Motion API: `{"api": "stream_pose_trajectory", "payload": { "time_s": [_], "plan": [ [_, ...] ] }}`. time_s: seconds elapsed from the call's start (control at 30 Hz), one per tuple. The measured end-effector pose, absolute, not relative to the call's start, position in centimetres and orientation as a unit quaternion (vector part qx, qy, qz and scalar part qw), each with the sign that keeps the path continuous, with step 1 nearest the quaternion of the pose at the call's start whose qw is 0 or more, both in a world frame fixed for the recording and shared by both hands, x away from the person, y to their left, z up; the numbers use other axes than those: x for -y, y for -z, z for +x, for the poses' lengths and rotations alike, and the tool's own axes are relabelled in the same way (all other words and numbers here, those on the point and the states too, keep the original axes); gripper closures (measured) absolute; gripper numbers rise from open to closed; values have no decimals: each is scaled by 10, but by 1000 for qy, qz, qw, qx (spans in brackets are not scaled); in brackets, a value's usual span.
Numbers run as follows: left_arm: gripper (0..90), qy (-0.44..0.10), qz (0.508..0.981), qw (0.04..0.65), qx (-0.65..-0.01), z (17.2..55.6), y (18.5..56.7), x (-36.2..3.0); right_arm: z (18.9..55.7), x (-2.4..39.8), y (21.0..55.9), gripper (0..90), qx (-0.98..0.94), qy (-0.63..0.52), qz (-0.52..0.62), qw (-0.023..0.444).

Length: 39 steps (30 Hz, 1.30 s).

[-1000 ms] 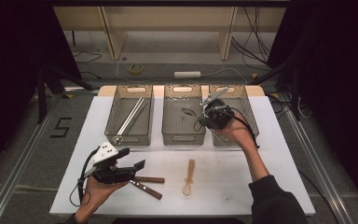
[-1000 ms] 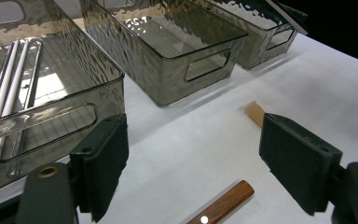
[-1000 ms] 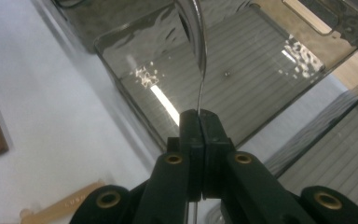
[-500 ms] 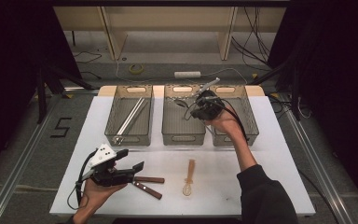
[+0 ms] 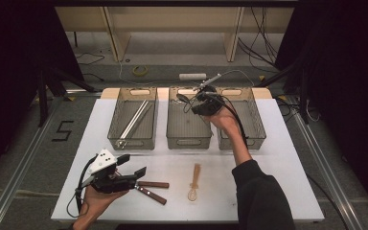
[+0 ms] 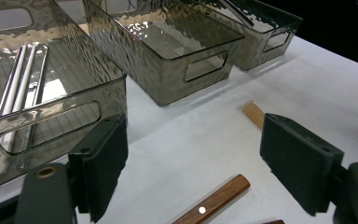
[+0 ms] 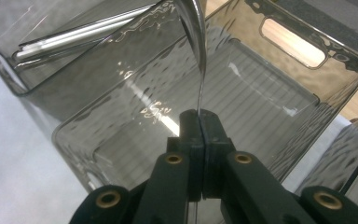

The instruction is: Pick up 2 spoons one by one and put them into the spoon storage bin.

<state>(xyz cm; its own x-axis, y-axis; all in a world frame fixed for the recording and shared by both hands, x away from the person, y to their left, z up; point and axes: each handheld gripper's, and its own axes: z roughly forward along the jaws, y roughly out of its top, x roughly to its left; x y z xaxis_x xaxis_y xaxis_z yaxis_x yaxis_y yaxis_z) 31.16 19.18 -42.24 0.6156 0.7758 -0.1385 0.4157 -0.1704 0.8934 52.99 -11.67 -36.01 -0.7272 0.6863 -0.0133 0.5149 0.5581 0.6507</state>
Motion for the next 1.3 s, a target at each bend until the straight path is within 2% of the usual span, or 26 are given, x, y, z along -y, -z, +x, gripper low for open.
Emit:
{"api": "stream_pose_trajectory", "payload": {
  "time_s": [0.5, 1.03, 1.3],
  "plan": [
    [221, -180, 746, 503, -398, 309, 422, -193, 542, 108, 376, 900, -853, -327, 376, 152],
    [220, -183, 749, 501, -394, 309, 423, -192, 543, 105, 403, 887, -854, -316, 390, 138],
    [220, -182, 746, 502, -397, 309, 423, -192, 536, 112, 399, 716, -852, -329, 387, 128]
  ]
}}
